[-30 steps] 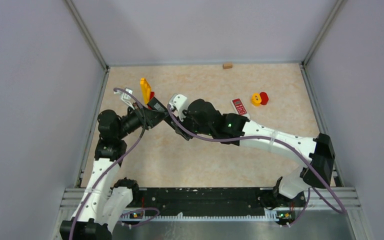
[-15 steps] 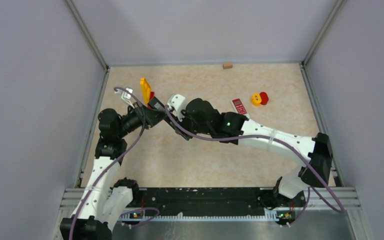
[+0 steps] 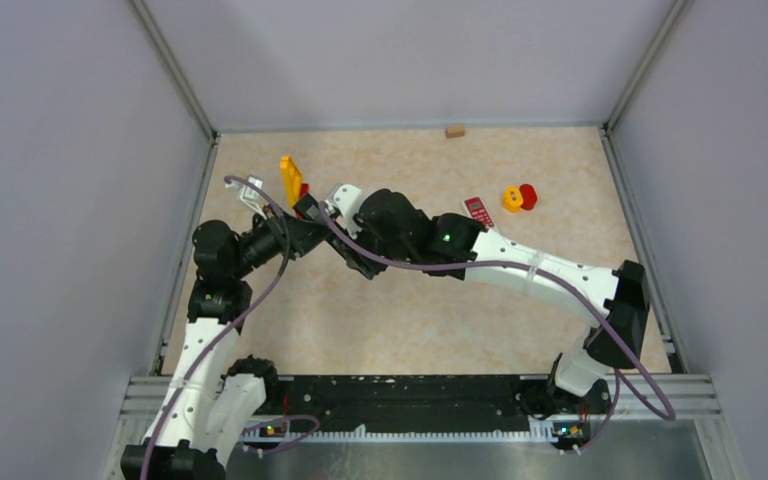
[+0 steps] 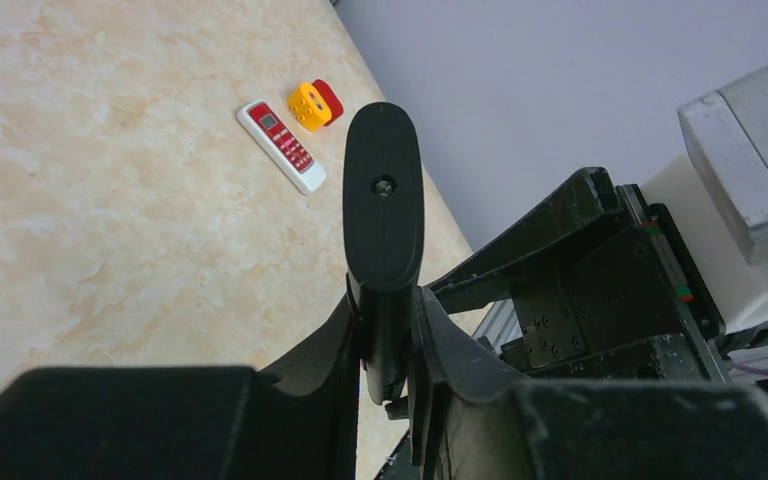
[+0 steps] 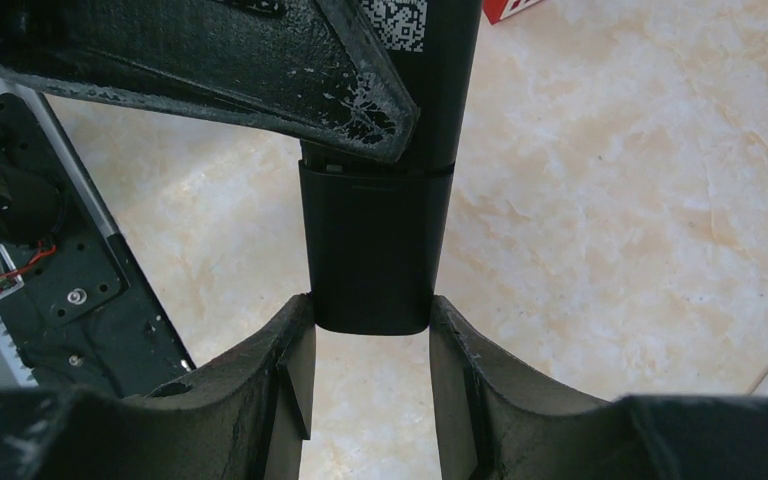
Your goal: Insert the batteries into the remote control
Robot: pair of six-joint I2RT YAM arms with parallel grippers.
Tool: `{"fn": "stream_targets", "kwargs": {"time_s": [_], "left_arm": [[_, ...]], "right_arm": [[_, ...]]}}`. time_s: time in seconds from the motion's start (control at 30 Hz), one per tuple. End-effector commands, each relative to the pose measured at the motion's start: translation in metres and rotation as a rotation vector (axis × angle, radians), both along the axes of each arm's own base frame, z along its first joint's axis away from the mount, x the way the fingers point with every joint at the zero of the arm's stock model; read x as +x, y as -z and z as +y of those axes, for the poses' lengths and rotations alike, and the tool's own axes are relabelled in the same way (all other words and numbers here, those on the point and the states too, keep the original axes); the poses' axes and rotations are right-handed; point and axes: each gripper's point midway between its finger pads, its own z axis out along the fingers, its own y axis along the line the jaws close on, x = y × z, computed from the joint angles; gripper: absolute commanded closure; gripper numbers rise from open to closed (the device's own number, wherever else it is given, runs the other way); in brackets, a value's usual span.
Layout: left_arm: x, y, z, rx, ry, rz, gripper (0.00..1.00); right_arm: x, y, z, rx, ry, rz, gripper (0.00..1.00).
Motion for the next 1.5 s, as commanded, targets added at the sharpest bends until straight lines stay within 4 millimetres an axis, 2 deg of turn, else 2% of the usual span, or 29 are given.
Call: {"fn": "stream_targets", "kwargs": {"time_s": [0.0, 0.33, 0.77, 1.1, 1.47], "left_arm": [[-0.020, -0.034, -0.007, 0.017, 0.072, -0.182, 1.00], [-0.015, -0.030, -0.006, 0.025, 0.066, -0.163, 1.00], [-0.009, -0.022, -0.009, -0.037, 0.079, -0.052, 1.00], [0.000, 0.009, -0.006, -0.052, 0.028, 0.050, 1.00], [0.008, 0.026, -0.006, -0.105, 0.002, 0.158, 1.00]], "right_arm": [[-0.016, -0.006, 0.013, 0.022, -0.052, 0.052, 0.69], [-0.022, 0.000, 0.015, -0.011, -0.100, 0.066, 0.69], [-0.012, 0.004, 0.025, -0.009, -0.079, 0.045, 0.66], [-0.009, 0.003, 0.029, 0.044, -0.003, 0.114, 0.66], [0.002, 0.018, 0.022, 0.051, 0.099, 0.202, 0.63]]}}
